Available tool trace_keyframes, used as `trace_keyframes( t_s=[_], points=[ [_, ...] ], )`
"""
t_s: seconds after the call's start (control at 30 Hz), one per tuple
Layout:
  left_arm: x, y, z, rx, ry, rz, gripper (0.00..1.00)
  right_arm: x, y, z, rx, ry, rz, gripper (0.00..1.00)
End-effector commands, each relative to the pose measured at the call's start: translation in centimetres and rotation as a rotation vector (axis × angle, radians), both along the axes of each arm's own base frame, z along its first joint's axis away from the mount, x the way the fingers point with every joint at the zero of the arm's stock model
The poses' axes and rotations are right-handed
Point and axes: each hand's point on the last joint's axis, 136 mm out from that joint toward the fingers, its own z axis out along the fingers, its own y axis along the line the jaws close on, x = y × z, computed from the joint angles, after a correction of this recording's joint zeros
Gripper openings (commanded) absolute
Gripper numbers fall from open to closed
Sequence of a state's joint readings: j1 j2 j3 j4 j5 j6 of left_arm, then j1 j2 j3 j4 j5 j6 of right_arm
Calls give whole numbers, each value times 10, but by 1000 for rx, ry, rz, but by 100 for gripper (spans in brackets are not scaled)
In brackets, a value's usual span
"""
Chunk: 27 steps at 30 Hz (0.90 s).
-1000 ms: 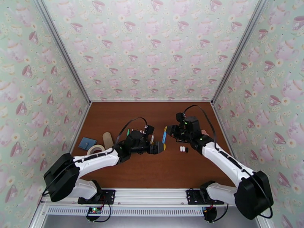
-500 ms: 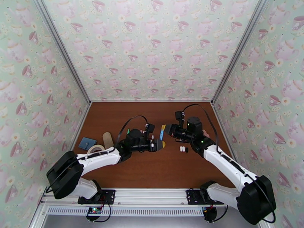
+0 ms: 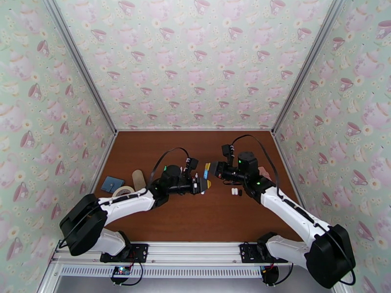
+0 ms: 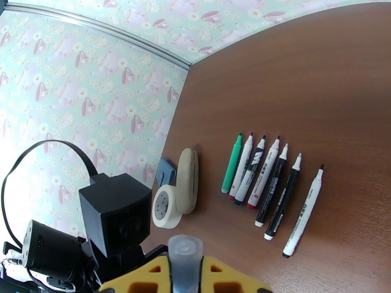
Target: Open the pen caps
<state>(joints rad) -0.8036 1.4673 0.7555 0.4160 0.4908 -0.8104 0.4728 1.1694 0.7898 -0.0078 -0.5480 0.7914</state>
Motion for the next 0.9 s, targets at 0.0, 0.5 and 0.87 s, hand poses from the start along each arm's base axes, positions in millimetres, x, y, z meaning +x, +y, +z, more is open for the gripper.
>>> trace_keyframes(
  t_s=[0.0, 0.5, 0.87],
  points=[
    [6, -2, 9, -3, -33, 3, 23, 0, -3, -6, -66, -3, -26, 17],
    [-16, 0, 2, 67, -131, -98, 4, -4, 7, 6, -36, 10, 35, 39],
    [-17, -5, 4, 76, -139, -113, 3, -7, 14, -2, -60, 31, 72, 38]
  ],
)
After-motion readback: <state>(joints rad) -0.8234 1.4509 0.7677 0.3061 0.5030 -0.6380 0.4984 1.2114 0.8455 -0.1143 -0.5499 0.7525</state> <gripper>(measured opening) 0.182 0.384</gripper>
